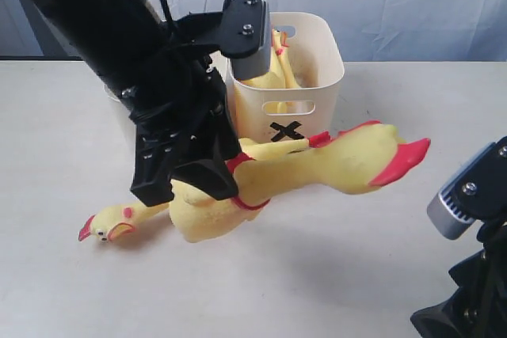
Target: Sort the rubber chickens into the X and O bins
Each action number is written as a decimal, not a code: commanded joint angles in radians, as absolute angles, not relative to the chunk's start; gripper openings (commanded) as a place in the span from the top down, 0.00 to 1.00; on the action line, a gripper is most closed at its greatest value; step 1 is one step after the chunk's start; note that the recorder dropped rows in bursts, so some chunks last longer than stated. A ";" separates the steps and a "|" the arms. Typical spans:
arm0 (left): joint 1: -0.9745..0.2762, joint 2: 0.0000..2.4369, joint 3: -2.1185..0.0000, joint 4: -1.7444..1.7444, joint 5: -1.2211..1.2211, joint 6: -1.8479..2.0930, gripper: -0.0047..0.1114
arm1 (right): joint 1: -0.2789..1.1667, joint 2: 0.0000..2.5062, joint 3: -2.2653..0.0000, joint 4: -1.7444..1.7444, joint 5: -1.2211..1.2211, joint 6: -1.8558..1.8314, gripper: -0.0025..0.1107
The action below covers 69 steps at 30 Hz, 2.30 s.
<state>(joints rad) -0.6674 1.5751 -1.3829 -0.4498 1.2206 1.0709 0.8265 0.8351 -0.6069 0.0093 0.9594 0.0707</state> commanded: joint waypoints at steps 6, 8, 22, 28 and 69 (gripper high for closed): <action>-0.672 1.531 -1.399 -0.386 1.221 0.960 0.96 | 0.828 0.828 -0.604 0.010 0.952 0.071 0.47; -0.672 1.528 -1.399 -0.358 1.221 0.933 0.96 | 0.828 0.828 -0.604 0.010 0.952 0.071 0.47; -0.672 1.491 -1.399 -0.032 1.221 0.788 0.96 | 0.828 0.828 -0.604 0.010 0.952 0.071 0.47; -0.672 1.462 -1.399 0.058 1.221 0.759 0.96 | 0.828 0.828 -0.604 0.010 0.954 0.071 0.47; -0.672 1.574 -1.399 -0.206 1.118 0.874 0.59 | 0.828 0.828 -0.604 0.010 0.953 0.071 0.47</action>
<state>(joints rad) -0.6674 1.5570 -1.3936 -0.1920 1.1549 0.8720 0.8265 0.8351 -0.6069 0.0093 0.9573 0.0707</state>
